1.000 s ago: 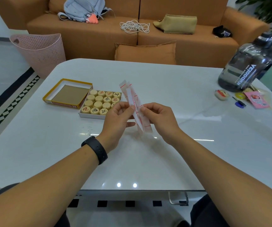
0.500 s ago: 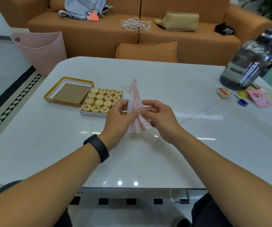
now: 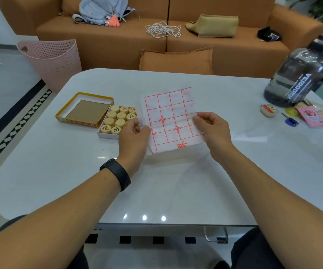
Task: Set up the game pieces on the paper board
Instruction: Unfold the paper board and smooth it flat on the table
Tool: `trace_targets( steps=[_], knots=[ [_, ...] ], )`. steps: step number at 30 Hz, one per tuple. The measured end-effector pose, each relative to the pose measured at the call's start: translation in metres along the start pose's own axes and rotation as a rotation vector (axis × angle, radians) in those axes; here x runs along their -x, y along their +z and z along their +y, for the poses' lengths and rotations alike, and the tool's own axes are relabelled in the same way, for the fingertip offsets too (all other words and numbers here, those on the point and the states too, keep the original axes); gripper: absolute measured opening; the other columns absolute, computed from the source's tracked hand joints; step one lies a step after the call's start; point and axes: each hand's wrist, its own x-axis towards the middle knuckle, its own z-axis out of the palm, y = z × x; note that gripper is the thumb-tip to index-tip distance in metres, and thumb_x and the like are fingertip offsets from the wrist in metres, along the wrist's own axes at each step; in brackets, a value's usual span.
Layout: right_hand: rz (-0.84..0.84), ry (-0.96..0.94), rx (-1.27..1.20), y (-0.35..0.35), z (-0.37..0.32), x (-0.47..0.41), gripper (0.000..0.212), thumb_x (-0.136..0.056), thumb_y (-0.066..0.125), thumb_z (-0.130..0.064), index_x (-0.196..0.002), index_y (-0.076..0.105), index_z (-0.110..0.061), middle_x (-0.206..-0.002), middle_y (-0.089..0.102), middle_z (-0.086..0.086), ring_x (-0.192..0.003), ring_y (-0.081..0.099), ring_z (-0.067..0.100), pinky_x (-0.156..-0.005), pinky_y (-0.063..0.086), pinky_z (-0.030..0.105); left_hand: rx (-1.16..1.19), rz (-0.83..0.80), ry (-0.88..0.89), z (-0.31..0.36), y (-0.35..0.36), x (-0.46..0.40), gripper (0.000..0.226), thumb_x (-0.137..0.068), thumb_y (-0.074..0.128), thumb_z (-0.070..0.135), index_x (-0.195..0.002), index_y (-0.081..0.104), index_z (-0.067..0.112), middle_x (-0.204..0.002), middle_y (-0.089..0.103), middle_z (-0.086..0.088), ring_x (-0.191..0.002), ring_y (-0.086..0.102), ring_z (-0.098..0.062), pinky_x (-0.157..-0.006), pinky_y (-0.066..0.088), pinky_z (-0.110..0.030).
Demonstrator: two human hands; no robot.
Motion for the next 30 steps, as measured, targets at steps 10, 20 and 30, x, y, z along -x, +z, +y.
trace_targets(
  steps=[10, 20, 30],
  knots=[
    [-0.001, 0.041, 0.048, -0.005, 0.006, -0.01, 0.017, -0.094, 0.073, -0.021, -0.11, 0.07, -0.021, -0.1, 0.076, 0.001, -0.088, 0.075, 0.016, -0.077, 0.061, 0.028, 0.015, -0.026, -0.041, -0.001, 0.001, -0.002, 0.02, -0.101, 0.059, 0.012, -0.101, 0.066, 0.031, -0.1, 0.074, 0.01, -0.093, 0.074, -0.009, -0.078, 0.062, -0.028],
    [0.043, -0.003, 0.174, -0.008, 0.004, -0.011, 0.018, -0.095, 0.07, -0.026, -0.113, 0.07, -0.024, -0.097, 0.073, -0.005, -0.085, 0.071, 0.009, -0.065, 0.052, 0.017, 0.176, -0.098, -0.141, 0.004, 0.001, -0.002, 0.019, -0.098, 0.061, 0.004, -0.108, 0.067, 0.019, -0.104, 0.077, -0.003, -0.097, 0.075, -0.02, -0.087, 0.061, -0.041],
    [-0.202, -0.42, 0.546, 0.009, -0.002, 0.015, 0.004, -0.092, 0.071, -0.023, -0.096, 0.073, -0.024, -0.091, 0.07, -0.015, -0.081, 0.061, 0.002, -0.069, 0.043, 0.01, 0.243, -0.151, -0.119, 0.011, 0.002, 0.0, 0.02, -0.096, 0.064, 0.003, -0.116, 0.065, 0.008, -0.106, 0.076, -0.012, -0.097, 0.075, -0.025, -0.086, 0.06, -0.039]
  ],
)
